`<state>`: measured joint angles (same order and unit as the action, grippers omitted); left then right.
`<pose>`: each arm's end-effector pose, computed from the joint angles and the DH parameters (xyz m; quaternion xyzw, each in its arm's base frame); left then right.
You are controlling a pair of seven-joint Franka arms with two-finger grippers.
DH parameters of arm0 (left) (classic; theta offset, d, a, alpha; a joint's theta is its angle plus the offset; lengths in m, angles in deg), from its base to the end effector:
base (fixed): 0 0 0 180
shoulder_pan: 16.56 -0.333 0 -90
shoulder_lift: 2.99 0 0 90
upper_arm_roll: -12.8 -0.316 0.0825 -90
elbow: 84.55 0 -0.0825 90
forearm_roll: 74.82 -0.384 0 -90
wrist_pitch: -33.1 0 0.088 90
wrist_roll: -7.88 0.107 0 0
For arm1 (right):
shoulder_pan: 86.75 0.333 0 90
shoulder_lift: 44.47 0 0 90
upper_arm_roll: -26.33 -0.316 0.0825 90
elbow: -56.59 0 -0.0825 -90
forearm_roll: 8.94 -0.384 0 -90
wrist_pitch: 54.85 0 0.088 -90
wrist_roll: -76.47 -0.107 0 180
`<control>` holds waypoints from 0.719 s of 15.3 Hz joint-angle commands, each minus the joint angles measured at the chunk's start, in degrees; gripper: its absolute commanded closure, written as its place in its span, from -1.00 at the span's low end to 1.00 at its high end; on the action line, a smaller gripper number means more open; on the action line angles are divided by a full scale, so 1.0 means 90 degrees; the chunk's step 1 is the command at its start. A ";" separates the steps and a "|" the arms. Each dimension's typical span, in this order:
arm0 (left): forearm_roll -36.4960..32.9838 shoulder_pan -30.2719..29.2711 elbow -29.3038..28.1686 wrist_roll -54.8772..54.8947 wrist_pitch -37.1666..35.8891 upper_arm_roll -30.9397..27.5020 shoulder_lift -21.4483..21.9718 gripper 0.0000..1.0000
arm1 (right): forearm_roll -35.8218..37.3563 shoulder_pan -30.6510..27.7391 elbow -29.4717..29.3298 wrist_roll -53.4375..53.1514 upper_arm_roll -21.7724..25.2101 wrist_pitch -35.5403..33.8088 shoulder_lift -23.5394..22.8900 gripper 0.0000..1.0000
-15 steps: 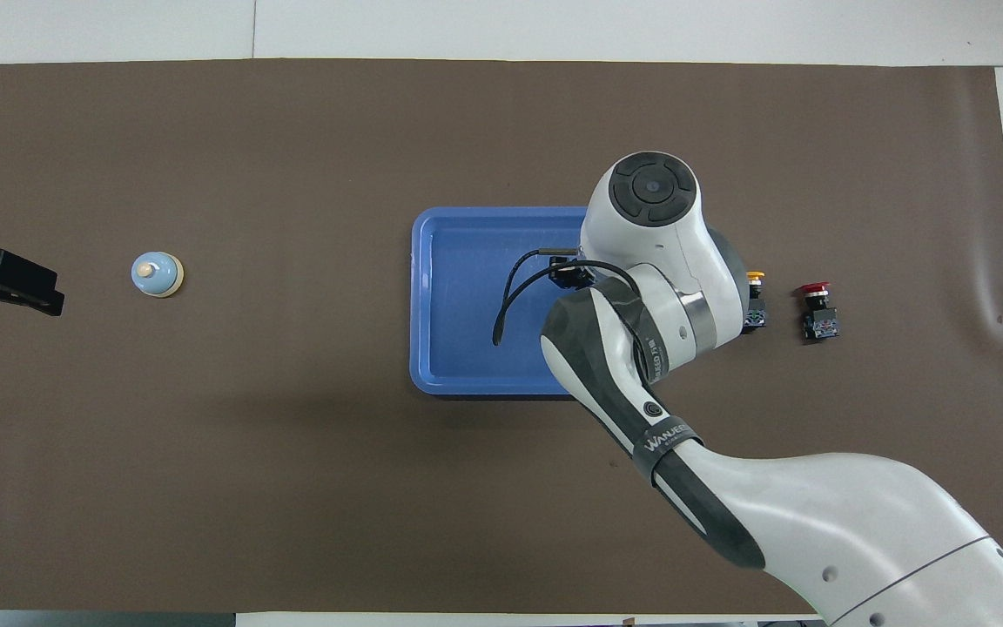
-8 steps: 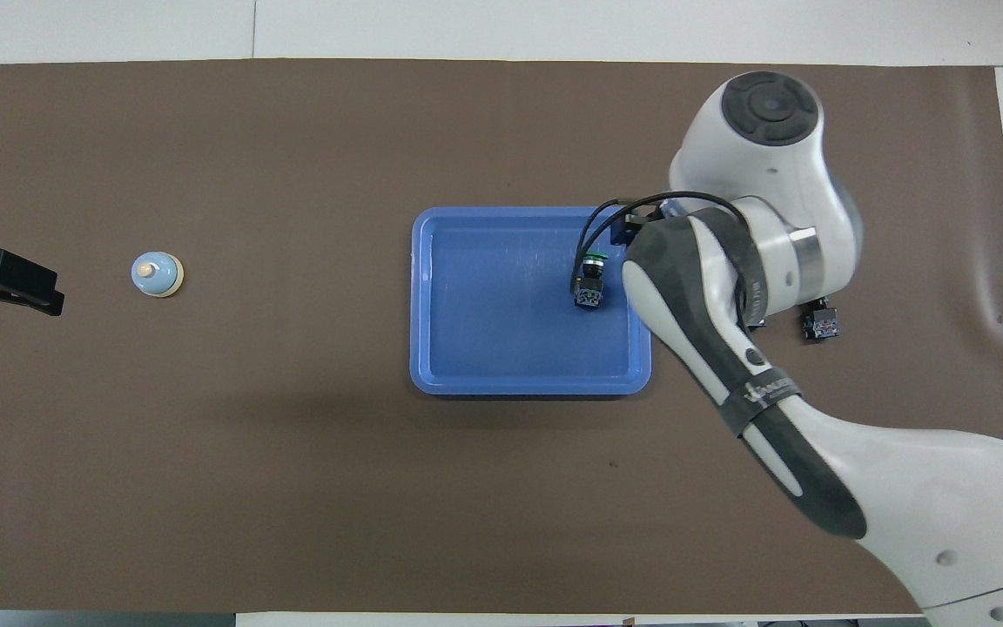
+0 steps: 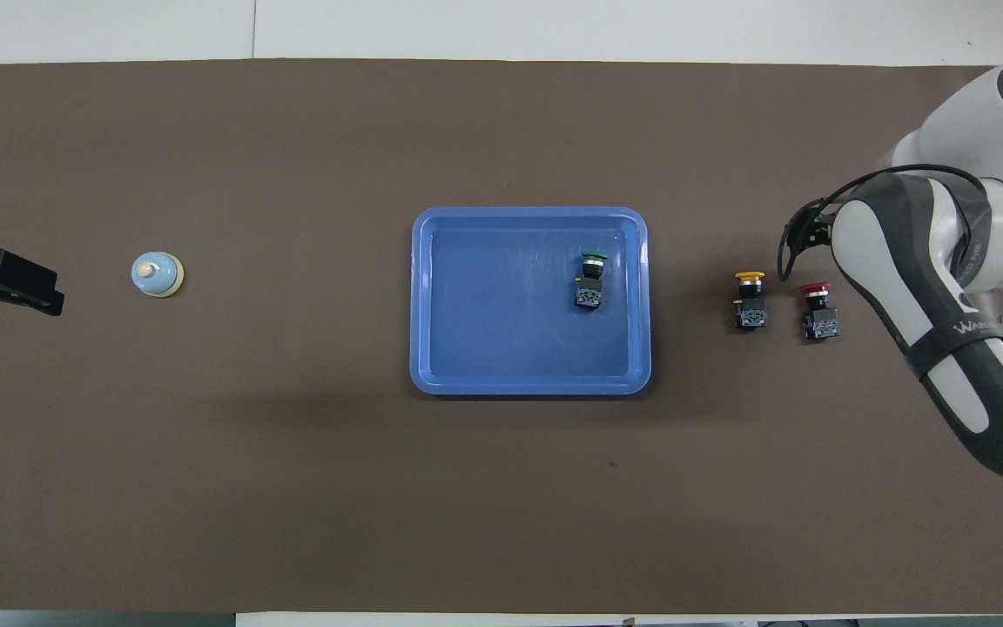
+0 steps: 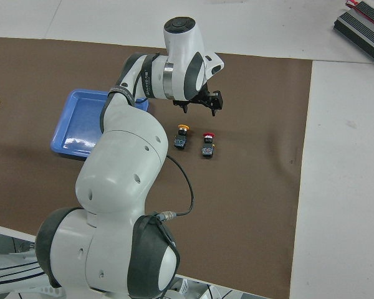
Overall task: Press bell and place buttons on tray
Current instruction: 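Grasp the red-capped button with the right gripper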
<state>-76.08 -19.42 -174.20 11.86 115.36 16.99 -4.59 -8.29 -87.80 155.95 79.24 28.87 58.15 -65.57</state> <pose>0.5471 -0.0095 0.6013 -0.9958 0.0456 0.0785 0.0081 0.6358 -0.0383 0.3573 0.9978 -0.0036 -0.0655 0.0095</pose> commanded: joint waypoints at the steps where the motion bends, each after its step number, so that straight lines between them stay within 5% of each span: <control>1: 0.0033 -0.0053 0.0011 0.0016 -0.0117 0.0012 0.0051 -1.00 | 0.0084 -0.0176 0.1058 0.0287 -0.0097 0.0626 0.0527 -1.00; 11: 0.0033 -0.0043 0.0011 0.0016 -0.0117 0.0012 0.0051 -1.00 | 0.0074 -0.0108 0.2222 0.0395 -0.0116 0.1575 0.0850 -1.00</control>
<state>-76.08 -19.42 -174.20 11.86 115.36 16.99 -4.59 -8.21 -88.38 172.62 81.36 28.08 70.37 -60.23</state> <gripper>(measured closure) 0.000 0.000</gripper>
